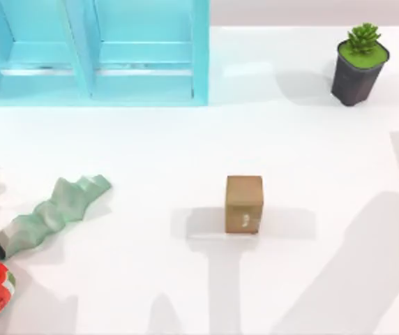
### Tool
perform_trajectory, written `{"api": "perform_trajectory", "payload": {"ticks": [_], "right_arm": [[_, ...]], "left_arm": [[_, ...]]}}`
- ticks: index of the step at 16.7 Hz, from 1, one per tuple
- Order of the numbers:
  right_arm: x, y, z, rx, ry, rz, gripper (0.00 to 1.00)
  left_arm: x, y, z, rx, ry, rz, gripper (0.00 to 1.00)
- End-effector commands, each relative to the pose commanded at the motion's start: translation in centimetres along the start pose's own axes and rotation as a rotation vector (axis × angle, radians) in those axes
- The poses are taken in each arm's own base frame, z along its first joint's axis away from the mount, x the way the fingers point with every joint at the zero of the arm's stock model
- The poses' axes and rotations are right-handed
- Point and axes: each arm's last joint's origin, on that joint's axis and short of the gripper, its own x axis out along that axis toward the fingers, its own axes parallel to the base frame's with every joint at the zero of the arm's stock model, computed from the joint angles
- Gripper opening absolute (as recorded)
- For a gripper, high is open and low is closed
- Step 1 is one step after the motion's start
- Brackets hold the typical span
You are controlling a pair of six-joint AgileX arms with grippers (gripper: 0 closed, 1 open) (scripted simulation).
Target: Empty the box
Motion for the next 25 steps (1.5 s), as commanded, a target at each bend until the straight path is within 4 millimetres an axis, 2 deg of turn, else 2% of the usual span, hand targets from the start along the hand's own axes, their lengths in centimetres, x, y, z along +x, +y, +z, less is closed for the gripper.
{"api": "perform_trajectory", "payload": {"ticks": [2,3,6,8,10,12,14,18,23,25], "right_arm": [[-0.6,-0.2,-0.2,0.019,-0.004,-0.002,0.00],[-1.6,-0.6,-0.6,0.050,-0.010,-0.005,0.00],[-6.2,-2.0,-2.5,0.157,-0.028,-0.010,0.00],[-9.5,-2.3,-3.5,0.191,-0.024,0.005,0.00],[-12.2,-2.2,-3.8,0.185,-0.035,0.014,0.00],[-13.9,-1.8,-3.3,0.150,-0.046,0.015,0.00],[-14.3,-1.2,-2.2,0.097,-0.042,0.008,0.00],[-13.1,0.0,0.0,0.003,-0.002,0.000,0.00],[-13.0,0.0,0.0,0.007,-0.001,0.001,0.00],[-13.3,1.2,0.4,0.007,-0.027,-0.007,0.00]], "left_arm": [[0.0,0.0,0.0,0.000,0.000,0.000,1.00],[0.0,0.0,0.0,0.000,0.000,0.000,1.00],[0.0,0.0,0.0,0.000,0.000,0.000,1.00],[0.0,0.0,0.0,0.000,0.000,0.000,1.00],[0.0,0.0,0.0,0.000,0.000,0.000,1.00],[0.0,0.0,0.0,0.000,0.000,0.000,1.00],[0.0,0.0,0.0,0.000,0.000,0.000,1.00],[0.0,0.0,0.0,0.000,0.000,0.000,1.00],[0.0,0.0,0.0,0.000,0.000,0.000,1.00],[0.0,0.0,0.0,0.000,0.000,0.000,1.00]]}}
